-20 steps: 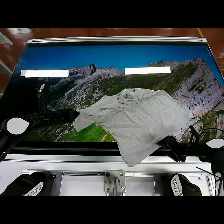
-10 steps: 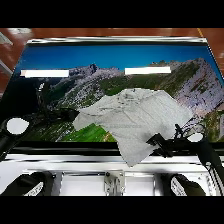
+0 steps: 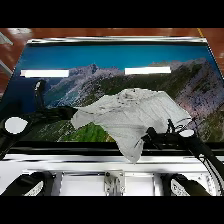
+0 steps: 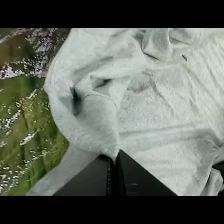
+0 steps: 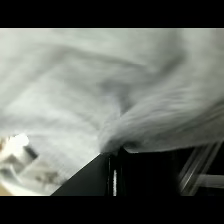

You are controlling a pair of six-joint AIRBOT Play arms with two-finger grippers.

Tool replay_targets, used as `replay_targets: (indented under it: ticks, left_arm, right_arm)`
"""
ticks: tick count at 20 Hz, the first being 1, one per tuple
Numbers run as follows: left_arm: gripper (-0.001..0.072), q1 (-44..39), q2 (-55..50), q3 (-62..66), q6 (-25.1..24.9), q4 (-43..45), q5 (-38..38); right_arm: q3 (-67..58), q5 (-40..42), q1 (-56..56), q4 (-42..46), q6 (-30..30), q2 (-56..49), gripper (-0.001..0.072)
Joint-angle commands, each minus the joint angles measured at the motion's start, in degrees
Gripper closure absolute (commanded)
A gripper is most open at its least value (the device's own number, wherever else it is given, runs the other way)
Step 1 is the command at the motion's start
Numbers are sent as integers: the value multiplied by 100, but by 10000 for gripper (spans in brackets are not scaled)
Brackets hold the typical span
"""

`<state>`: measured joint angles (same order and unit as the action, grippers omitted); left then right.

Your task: Fold the shirts.

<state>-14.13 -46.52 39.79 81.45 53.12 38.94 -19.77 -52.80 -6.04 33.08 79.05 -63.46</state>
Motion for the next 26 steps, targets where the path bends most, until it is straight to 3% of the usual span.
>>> replay_targets:
  ticks: [1,3,6,9,12,16,19,24,26]
  left_arm:
    - [667,369,160,264,-4,87,-94]
    - [667,643,557,898,-2,654,-455]
    - [667,1169,1152,2354,0,1167,-966]
    - [667,1622,1521,3950,24,1161,-1303]
    - [667,1672,1818,4924,199,1161,-1287]
    - [667,1672,2267,5178,216,1335,-1182]
    - [667,1672,2321,5174,223,1749,-575]
    - [666,1672,2111,4809,953,3082,-142]
    - [666,1672,1853,4478,1021,3397,33]
  right_arm:
    - [-863,-909,39,-426,-1322,297,657]
    - [-2076,-1762,39,4,-1790,835,656]
    - [-4562,-1587,39,1198,-1639,1716,657]
    - [-6944,-470,39,2514,-966,2155,657]
    - [-8697,-479,39,3407,-151,2190,657]
    - [-9313,-1346,39,3429,671,2208,657]
    - [-9311,-2444,39,3532,1032,2144,657]
    - [-9182,-4802,39,4148,1663,1554,657]
    - [-8625,-4905,44,4155,1670,1298,656]
